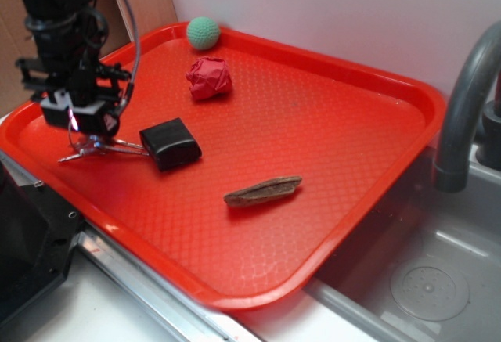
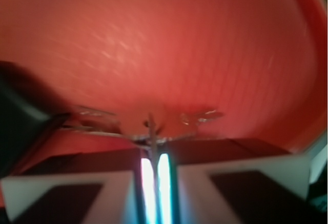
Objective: Grab the silver keys.
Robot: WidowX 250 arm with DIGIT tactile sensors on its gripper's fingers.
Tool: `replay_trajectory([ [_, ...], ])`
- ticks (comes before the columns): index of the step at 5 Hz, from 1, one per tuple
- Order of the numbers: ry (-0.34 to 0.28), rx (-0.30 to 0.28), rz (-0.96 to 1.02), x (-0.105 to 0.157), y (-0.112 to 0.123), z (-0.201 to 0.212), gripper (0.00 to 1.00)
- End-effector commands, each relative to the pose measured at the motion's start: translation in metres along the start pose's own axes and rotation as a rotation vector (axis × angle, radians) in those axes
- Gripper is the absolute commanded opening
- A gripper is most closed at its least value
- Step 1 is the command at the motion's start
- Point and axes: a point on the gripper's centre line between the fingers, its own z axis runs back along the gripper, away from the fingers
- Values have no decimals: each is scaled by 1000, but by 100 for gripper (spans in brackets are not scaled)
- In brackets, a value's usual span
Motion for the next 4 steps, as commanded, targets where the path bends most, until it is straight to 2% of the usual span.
replay_trajectory([
  [1, -84, -76, -388, 22, 11, 108, 0],
  [2, -105, -110, -433, 20, 21, 157, 0],
  [3, -103, -110, -421, 15, 20, 178, 0],
  [4, -120, -94, -419, 4, 16, 178, 0],
])
